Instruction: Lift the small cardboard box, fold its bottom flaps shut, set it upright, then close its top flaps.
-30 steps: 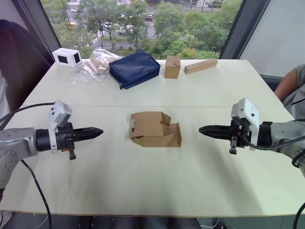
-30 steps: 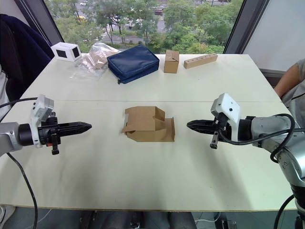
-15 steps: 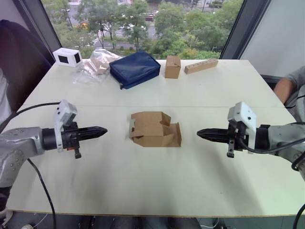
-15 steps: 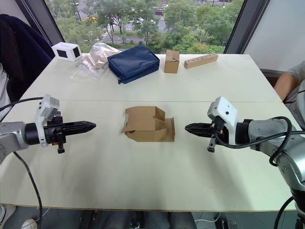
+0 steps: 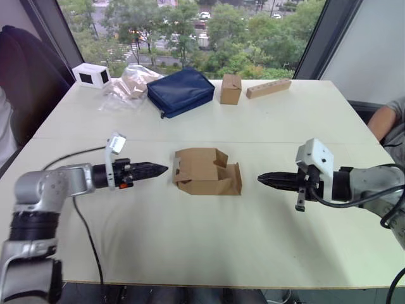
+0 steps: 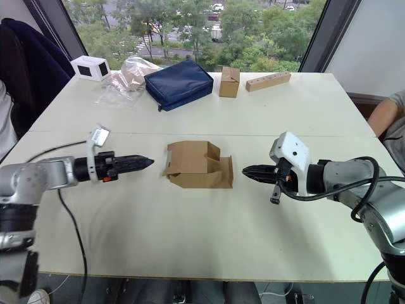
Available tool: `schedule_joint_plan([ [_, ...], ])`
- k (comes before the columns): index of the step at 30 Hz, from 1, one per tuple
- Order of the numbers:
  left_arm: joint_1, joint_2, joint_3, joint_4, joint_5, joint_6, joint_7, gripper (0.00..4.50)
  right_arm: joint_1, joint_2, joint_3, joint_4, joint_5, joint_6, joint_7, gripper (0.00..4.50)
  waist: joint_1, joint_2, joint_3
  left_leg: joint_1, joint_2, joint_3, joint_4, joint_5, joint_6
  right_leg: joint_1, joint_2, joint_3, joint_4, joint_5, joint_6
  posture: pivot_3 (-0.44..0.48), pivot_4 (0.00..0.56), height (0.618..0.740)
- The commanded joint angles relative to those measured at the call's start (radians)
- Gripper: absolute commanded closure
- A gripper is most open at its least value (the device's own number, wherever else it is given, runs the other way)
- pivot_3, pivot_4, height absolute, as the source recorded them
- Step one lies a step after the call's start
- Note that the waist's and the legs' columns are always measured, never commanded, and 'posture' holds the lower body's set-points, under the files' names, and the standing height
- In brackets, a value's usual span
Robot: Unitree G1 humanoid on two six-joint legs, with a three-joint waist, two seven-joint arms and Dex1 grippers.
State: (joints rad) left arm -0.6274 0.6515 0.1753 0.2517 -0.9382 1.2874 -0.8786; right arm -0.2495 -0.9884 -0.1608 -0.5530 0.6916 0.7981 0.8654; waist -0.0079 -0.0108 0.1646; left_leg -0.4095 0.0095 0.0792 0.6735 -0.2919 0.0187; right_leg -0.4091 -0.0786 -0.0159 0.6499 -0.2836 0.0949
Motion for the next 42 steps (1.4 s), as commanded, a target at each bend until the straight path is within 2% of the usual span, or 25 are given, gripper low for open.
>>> schedule_joint_plan([
  [1,-0.087,-0.046,0.058,0.146,-0.031,0.105,0.033,0.05,0.024,0.006,-0.024,-0.049,-0.01,-0.014,-0.024,4.5,-0.001,0.0,0.0,0.0,0.0,0.0,0.002,-0.001,0.001,0.001,0.0,0.0,0.001,0.0,0.001,0.0,0.15,0.74],
  [5,-0.154,-0.089,0.035,0.257,0.017,0.129,0.044,0.05,0.04,0.009,-0.044,-0.074,0.008,0.003,-0.046,4.5,-0.004,-0.001,0.001,-0.001,0.0,0.0,0.006,-0.002,0.003,0.001,0.001,0.0,0.001,0.0,0.001,0.0,0.15,0.74],
  [10,-0.229,-0.17,-0.013,0.361,0.079,0.077,0.005,0.05,0.074,0.01,-0.076,-0.1,0.01,0.013,-0.079,4.5,0.009,-0.002,0.001,-0.001,0.0,0.0,0.008,-0.002,0.003,0.003,0.0,0.0,0.001,0.0,0.002,0.0,0.15,0.74],
  [15,-0.299,-0.24,-0.061,0.477,0.165,-0.018,-0.059,0.05,0.114,0.012,-0.114,-0.147,0.034,0.039,-0.113,4.5,0.019,-0.002,0.001,-0.001,0.0,0.0,0.009,-0.001,0.002,0.003,0.0,0.0,0.001,0.0,0.001,0.0,0.15,0.74],
  [25,-0.399,-0.302,-0.114,0.668,0.306,-0.156,-0.212,0.05,0.144,0.005,-0.157,-0.188,0.063,0.07,-0.153,4.5,0.02,-0.003,0.001,-0.001,0.0,0.0,0.008,-0.002,0.004,0.003,0.0,0.0,0.001,0.0,0.001,0.0,0.15,0.74],
  [26,-0.405,-0.307,-0.12,0.679,0.318,-0.164,-0.228,0.55,0.144,0.004,-0.158,-0.189,0.065,0.072,-0.155,4.5,0.02,-0.003,0.001,-0.001,0.0,0.0,0.009,-0.002,0.004,0.003,0.0,0.0,0.001,0.0,0.001,0.0,0.15,0.74],
  [28,-0.411,-0.311,-0.136,0.686,0.339,-0.168,-0.266,1.09,0.146,0.003,-0.161,-0.194,0.071,0.075,-0.162,4.5,0.019,-0.003,0.001,-0.001,0.0,0.0,0.008,-0.003,0.004,0.002,0.0,0.0,0.001,0.0,0.001,0.0,0.15,0.74],
  [30,-0.412,-0.31,-0.147,0.685,0.354,-0.17,-0.297,1.85,0.151,0.002,-0.165,-0.198,0.074,0.077,-0.166,4.5,0.019,-0.003,0.001,-0.001,0.0,0.0,0.008,-0.003,0.005,0.002,0.0,0.0,0.001,0.0,0.001,0.0,0.15,0.74],
  [36,-0.416,-0.296,-0.146,0.681,0.378,-0.153,-0.337,4.32,0.151,0.009,-0.158,-0.207,0.079,0.079,-0.184,4.5,0.019,-0.003,0.001,-0.001,0.0,0.0,0.009,-0.003,0.006,0.002,0.0,0.0,0.001,0.0,0.001,0.0,0.15,0.74],
  [37,-0.414,-0.292,-0.145,0.67,0.377,-0.141,-0.343,4.46,0.149,0.013,-0.152,-0.207,0.077,0.077,-0.189,4.5,0.019,-0.003,0.001,-0.001,0.0,0.0,0.009,-0.003,0.006,0.002,0.0,0.0,0.001,0.0,0.001,0.0,0.15,0.74],
  [42,-0.387,-0.264,-0.107,0.557,0.33,-0.044,-0.335,4.46,0.111,0.063,-0.107,-0.178,0.027,0.044,-0.251,4.5,0.018,-0.003,0.001,-0.001,0.0,0.0,0.009,-0.004,0.006,0.002,0.0,0.0,0.001,0.0,0.001,0.0,0.15,0.74],
])
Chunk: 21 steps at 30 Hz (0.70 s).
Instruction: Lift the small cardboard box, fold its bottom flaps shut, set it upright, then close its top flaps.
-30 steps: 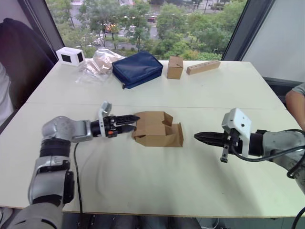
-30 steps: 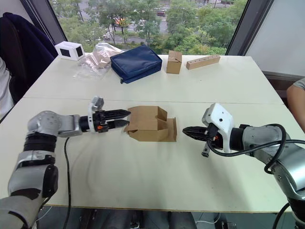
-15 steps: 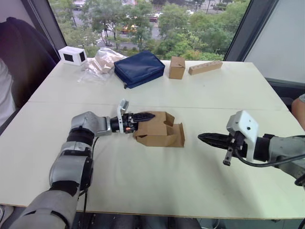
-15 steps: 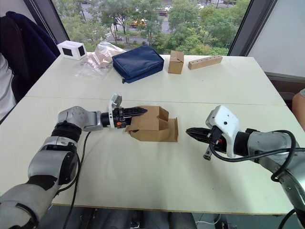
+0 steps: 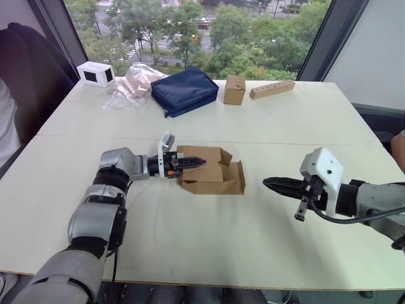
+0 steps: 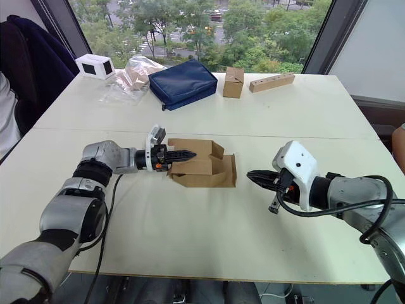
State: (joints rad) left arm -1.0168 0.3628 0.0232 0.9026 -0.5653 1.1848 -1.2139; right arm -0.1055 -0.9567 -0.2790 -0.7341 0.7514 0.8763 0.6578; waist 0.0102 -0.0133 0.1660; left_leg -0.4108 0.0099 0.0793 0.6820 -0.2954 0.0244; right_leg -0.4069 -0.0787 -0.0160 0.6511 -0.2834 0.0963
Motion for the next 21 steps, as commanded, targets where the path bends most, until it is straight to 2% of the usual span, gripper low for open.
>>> schedule_joint_plan([
  [1,0.013,0.03,0.059,-0.126,-0.058,0.082,0.009,4.46,-0.045,0.05,0.023,0.012,-0.042,-0.035,-0.067,4.5,-0.003,0.0,0.0,0.0,0.0,0.0,0.0,0.0,0.0,0.0,0.0,0.0,0.0,0.0,0.0,0.0,0.15,0.74],
  [12,0.176,-0.013,0.276,-0.54,-0.242,0.38,0.24,4.46,-0.203,0.367,0.214,0.15,-0.254,-0.128,-0.344,4.5,-0.006,0.0,0.0,0.0,0.0,0.0,0.001,0.003,-0.005,-0.001,0.0,0.0,0.002,0.0,0.0,0.0,0.15,0.74],
  [15,0.206,-0.034,0.301,-0.622,-0.288,0.427,0.291,4.46,-0.234,0.406,0.251,0.183,-0.285,-0.142,-0.345,4.5,-0.005,0.0,0.0,0.0,0.0,0.0,0.001,0.004,-0.007,-0.001,0.0,0.0,0.002,0.0,0.0,0.0,0.15,0.74],
  [21,0.208,-0.043,0.318,-0.646,-0.363,0.43,0.373,4.46,-0.275,0.435,0.321,0.217,-0.306,-0.156,-0.292,4.5,-0.006,0.0,0.0,0.0,0.0,0.0,0.001,0.004,-0.007,0.0,0.0,0.0,0.002,0.0,0.0,0.0,0.15,0.74],
])
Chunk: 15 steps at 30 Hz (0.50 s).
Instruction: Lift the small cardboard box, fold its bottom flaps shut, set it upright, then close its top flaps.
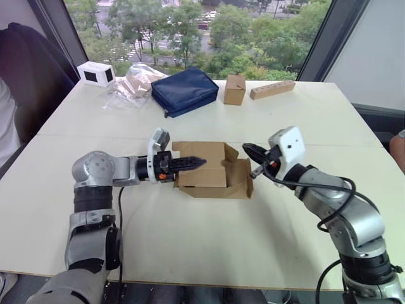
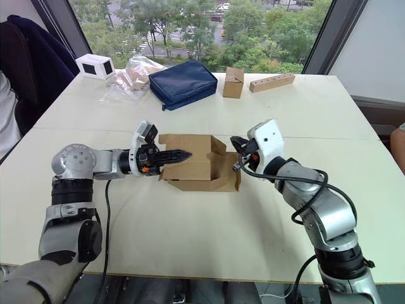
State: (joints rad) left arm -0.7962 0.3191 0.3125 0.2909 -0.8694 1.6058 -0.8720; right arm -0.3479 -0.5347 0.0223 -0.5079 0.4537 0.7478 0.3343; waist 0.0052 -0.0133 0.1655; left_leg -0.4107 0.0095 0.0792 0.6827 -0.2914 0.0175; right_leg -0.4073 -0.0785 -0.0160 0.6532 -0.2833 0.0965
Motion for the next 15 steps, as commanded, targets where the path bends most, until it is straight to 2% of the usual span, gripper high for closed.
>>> schedule_joint_plan([
  [1,-0.015,0.002,0.028,-0.035,-0.068,0.009,0.041,4.46,-0.039,0.017,0.034,-0.008,-0.011,-0.029,0.044,4.5,-0.002,0.0,0.0,0.0,0.0,0.0,0.0,0.0,0.0,0.0,0.0,0.0,0.0,0.0,0.0,0.0,0.15,0.74],
  [15,0.016,0.019,0.016,-0.062,-0.178,0.009,0.115,4.46,-0.113,0.057,0.111,0.043,-0.057,-0.058,0.136,4.5,-0.018,0.0,0.0,0.0,0.0,0.0,-0.001,0.0,0.0,0.0,0.0,0.0,0.0,0.0,0.0,0.0,0.15,0.74],
])
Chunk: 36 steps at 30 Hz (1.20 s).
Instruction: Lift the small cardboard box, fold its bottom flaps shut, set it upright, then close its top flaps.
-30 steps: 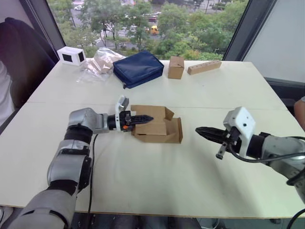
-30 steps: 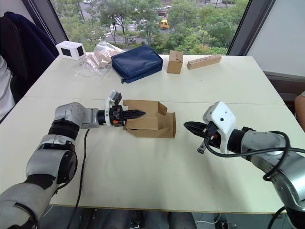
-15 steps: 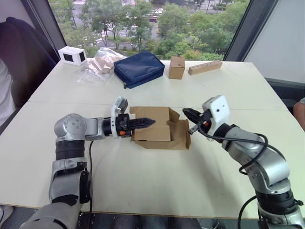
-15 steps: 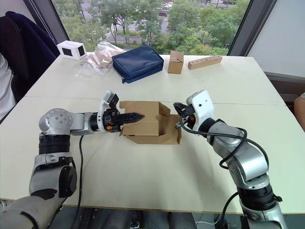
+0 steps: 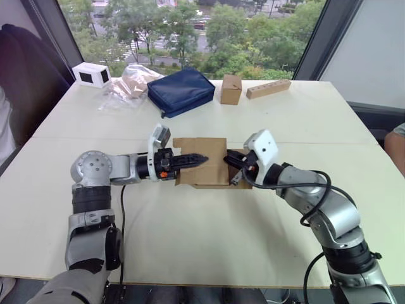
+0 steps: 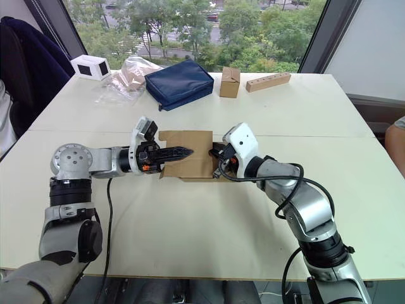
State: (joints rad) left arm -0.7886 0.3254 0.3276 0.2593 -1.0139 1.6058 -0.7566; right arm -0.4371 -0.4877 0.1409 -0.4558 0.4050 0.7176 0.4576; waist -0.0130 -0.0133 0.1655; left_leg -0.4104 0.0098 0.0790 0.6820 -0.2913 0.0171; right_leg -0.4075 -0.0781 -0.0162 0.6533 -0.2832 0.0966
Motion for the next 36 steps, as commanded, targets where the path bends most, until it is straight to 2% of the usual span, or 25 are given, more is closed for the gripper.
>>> schedule_joint_plan([
  [1,0.012,0.015,0.003,-0.029,-0.032,0.009,-0.001,4.46,-0.026,0.01,-0.009,-0.006,-0.012,-0.03,0.016,4.5,0.0,0.0,0.0,0.0,0.0,0.0,0.0,0.0,0.0,0.0,0.0,0.0,0.0,0.0,0.0,0.0,0.15,0.74],
  [8,0.043,0.055,-0.01,-0.007,-0.001,-0.045,-0.035,4.46,-0.014,-0.039,-0.094,-0.04,0.007,-0.007,0.037,4.5,0.002,0.0,0.0,0.0,0.0,0.0,0.0,0.0,0.0,0.0,0.0,0.0,0.0,0.0,0.0,0.0,0.15,0.74],
  [12,0.048,0.08,-0.019,0.02,0.01,-0.084,-0.056,4.46,0.024,-0.084,-0.212,-0.11,0.09,0.062,0.055,4.5,0.003,0.0,0.0,0.0,0.0,0.0,0.0,0.0,0.0,0.0,-0.001,0.0,0.0,0.0,0.0,0.0,0.15,0.74],
  [16,0.035,0.089,-0.016,0.052,0.011,-0.115,-0.072,4.46,0.135,-0.142,-0.325,-0.204,0.202,0.149,0.092,4.5,0.003,0.0,0.0,0.0,0.0,0.0,0.0,0.0,0.0,0.0,-0.001,0.0,0.0,0.0,0.0,0.0,0.15,0.74],
  [19,0.022,0.088,-0.013,0.058,0.003,-0.117,-0.073,4.46,0.243,-0.164,-0.361,-0.274,0.259,0.189,0.099,4.5,0.002,0.0,0.0,0.0,0.0,0.0,-0.001,0.0,0.0,0.0,-0.001,0.0,-0.001,0.0,0.0,0.0,0.15,0.74],
  [22,0.013,0.081,-0.008,0.054,-0.008,-0.107,-0.068,4.46,0.306,-0.161,-0.356,-0.314,0.285,0.202,0.083,4.5,0.0,0.0,0.0,0.0,0.0,0.0,-0.001,0.0,0.0,0.0,-0.001,0.0,-0.001,0.0,0.0,0.0,0.15,0.74],
  [27,-0.005,0.056,0.008,0.04,-0.029,-0.081,-0.039,4.46,0.325,-0.145,-0.322,-0.321,0.294,0.199,0.053,4.5,0.002,0.0,0.0,0.0,0.0,0.0,-0.001,0.0,0.0,0.0,-0.001,0.0,-0.001,0.0,0.0,0.0,0.15,0.74],
  [36,-0.045,-0.025,0.07,0.005,-0.082,-0.005,0.062,4.46,0.209,-0.112,-0.2,-0.256,0.277,0.18,0.045,4.5,0.002,0.0,0.0,0.0,0.0,0.0,-0.001,0.0,0.0,0.0,-0.001,0.0,-0.001,0.0,0.0,0.0,0.15,0.74],
])
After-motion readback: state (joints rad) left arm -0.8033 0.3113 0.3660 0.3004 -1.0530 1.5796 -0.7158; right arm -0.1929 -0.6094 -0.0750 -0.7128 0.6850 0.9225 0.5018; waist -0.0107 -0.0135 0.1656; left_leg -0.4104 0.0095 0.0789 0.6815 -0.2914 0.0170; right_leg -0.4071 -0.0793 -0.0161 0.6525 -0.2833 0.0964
